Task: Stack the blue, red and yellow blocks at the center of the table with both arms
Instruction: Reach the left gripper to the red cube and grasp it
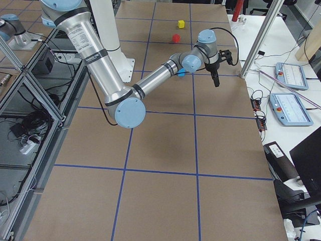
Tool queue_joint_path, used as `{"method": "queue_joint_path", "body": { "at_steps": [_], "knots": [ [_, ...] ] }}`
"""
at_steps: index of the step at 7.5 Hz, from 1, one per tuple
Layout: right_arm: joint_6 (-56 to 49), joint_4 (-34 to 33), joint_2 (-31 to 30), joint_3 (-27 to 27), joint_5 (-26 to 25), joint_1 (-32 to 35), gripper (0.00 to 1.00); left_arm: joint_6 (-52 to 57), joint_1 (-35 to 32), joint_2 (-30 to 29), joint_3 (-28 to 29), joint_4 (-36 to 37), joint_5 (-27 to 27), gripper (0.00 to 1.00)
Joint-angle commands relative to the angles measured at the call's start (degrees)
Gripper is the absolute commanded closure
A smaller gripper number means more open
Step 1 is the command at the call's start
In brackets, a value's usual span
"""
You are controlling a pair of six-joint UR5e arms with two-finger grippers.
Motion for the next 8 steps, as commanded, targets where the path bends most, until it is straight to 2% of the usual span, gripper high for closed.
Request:
{"method": "queue_joint_path", "body": {
  "at_steps": [1, 2, 3, 4, 5, 7, 8],
  "knots": [
    [-19.6, 0.0, -9.7, 0.0, 7.7, 11.6, 0.0, -1.6, 11.2, 0.2, 1.0, -2.8, 8.6, 0.0],
    [-25.2, 0.4, -14.2, 0.0, 10.2, 15.7, 0.0, -1.7, 14.7, -0.4, 2.8, -4.9, 12.0, 0.0],
    [-29.0, 0.8, -18.8, 0.2, 10.3, 18.6, 0.0, -1.7, 15.7, -0.6, 6.2, -9.0, 12.8, 0.0],
    [-32.7, 0.8, -20.8, 0.2, 10.4, 21.0, 0.0, -1.9, 16.9, -1.2, 9.7, -13.6, 13.0, 0.0],
    [-33.4, 0.8, -21.8, 0.3, 10.6, 21.6, 0.0, -6.9, 19.5, -2.8, 11.4, -15.7, 15.2, 0.0],
    [-33.3, 0.8, -21.8, 0.2, 10.6, 21.6, 0.0, -12.0, 27.7, -4.8, 12.5, -16.2, 23.3, 0.0],
    [-33.3, 0.8, -21.9, 0.1, 10.6, 21.6, 0.0, -12.0, 28.0, -5.3, 14.0, -16.8, 23.5, 0.0]
  ]
}}
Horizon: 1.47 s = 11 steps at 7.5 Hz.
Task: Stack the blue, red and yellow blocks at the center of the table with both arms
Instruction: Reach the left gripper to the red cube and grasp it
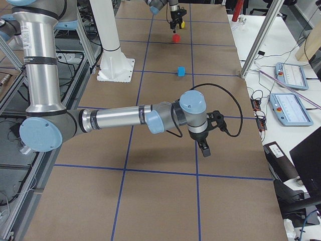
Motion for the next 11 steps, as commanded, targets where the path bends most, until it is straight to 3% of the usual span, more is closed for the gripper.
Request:
{"method": "queue_joint_path", "body": {
  "at_steps": [1, 5, 7, 8, 9, 10, 11],
  "knots": [
    [0.0, 0.0, -0.1, -0.1, 0.0, 0.1, 0.0, -1.1, 2.3, -1.3, 3.1, -0.9, 2.1, 0.0],
    [0.1, 0.0, 0.0, -0.2, -0.1, 0.1, 0.0, -0.6, 2.3, -2.6, 4.9, -1.0, 1.7, 0.02],
    [0.1, 0.0, -0.1, -0.3, -0.2, 0.1, 0.0, -0.4, 2.4, -2.3, 5.4, -1.3, 1.6, 0.17],
    [0.1, 0.0, -0.1, -0.4, -0.2, 0.1, 0.0, -0.5, 2.6, -2.3, 5.2, -1.3, 1.5, 0.36],
    [0.2, 0.0, -0.1, -0.4, -0.2, 0.1, 0.0, -0.6, 2.7, -2.4, 4.7, -1.3, 1.5, 0.83],
    [0.2, -0.1, -0.1, -0.5, -0.2, 0.1, 0.0, -1.4, 2.6, -2.4, 3.2, -1.2, 1.5, 1.0],
    [0.4, -0.3, -0.2, -0.8, -0.1, 0.1, 0.0, -1.5, 2.5, -2.4, -0.2, 0.0, 1.0, 1.0]
  ]
}}
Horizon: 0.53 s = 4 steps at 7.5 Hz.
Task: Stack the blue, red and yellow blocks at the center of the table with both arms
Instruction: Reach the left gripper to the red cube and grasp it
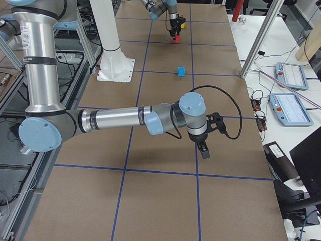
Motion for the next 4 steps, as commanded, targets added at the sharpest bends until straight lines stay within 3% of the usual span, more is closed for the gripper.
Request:
{"method": "queue_joint_path", "body": {
  "at_steps": [1, 2, 4],
  "knots": [
    [0.3, -0.6, -0.1, -0.4, -0.2, 0.0, 0.0, -2.2, -0.9, -1.1, -6.2, 6.1, -2.0, 1.0],
    [0.4, -0.7, -0.2, -1.0, -0.2, 0.0, 0.0, -9.2, -1.3, -5.9, -8.7, 13.1, -2.0, 1.0],
    [0.5, -0.7, -0.2, -2.2, -0.3, 0.0, 0.0, -18.4, -1.0, -23.2, -9.6, 33.5, -1.7, 1.0]
  ]
}}
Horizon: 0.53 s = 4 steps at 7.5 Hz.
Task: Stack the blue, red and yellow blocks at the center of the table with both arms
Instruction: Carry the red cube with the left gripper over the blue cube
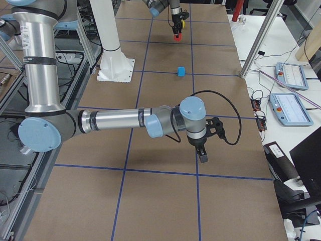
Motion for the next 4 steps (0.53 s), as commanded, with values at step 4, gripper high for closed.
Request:
{"method": "queue_joint_path", "body": {
  "at_steps": [4],
  "knots": [
    [0.2, 0.3, -0.7, -1.5, -0.1, 0.0, 0.0, -33.8, 9.1, -35.4, 15.2, 25.9, 7.4, 1.0]
  ]
}}
